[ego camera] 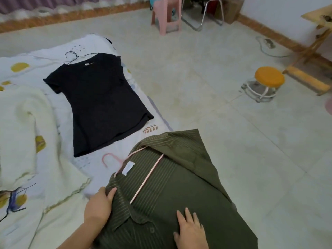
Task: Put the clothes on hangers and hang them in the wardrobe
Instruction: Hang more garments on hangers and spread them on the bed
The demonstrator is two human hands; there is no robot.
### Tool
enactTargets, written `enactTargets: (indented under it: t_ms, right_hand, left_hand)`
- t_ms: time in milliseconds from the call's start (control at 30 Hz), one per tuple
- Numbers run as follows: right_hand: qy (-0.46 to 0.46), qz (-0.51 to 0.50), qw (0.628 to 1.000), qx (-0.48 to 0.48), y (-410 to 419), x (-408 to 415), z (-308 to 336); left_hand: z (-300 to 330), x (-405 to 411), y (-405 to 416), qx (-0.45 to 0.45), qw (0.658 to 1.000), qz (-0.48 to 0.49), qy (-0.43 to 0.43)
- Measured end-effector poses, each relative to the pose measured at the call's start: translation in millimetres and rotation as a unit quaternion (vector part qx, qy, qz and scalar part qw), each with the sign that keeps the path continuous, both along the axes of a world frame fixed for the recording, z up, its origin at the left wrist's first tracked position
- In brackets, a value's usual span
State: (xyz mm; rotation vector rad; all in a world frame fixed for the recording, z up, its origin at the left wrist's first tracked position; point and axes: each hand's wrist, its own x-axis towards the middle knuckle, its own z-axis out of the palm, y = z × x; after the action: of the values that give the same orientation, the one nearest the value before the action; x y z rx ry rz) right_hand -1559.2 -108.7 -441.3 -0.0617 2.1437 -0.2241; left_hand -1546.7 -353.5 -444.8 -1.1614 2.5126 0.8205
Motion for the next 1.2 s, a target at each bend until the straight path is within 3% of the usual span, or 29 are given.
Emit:
enactTargets:
  t_ms: [100,200,267,333,433,667,900,1200]
  right_hand:
    - [-0.009,0.009,1.0,0.016,-3,-2,-3]
    - [-0.008,0.018,0.999,0.026,-6,-4,0]
    - [-0.012,0.025,0.999,0.025,-6,-6,6]
    - [-0.01,0.031,0.999,0.022,-5,-7,17]
    - [0.023,0.037,0.999,0.007,-3,-7,43]
    - [0.074,0.075,0.994,-0.025,12,17,127]
    - [0.119,0.135,0.983,-0.044,29,67,199]
    - [0.137,0.243,0.958,-0.071,38,163,250]
  left_hand:
    - [-1,-1,1,-0.059,0.997,0.002,0.041]
    - [0,3,5,-0.157,0.968,-0.185,0.061]
    - [6,7,13,-0.146,0.935,-0.322,-0.024]
    - [16,9,21,-0.131,0.916,-0.365,-0.106]
    - [38,5,24,-0.13,0.913,-0.359,-0.146]
    - [116,44,44,-0.105,0.925,-0.352,-0.093]
    - [173,131,69,-0.002,0.951,-0.293,-0.099]
    - [229,291,87,0.011,0.985,-0.155,-0.072]
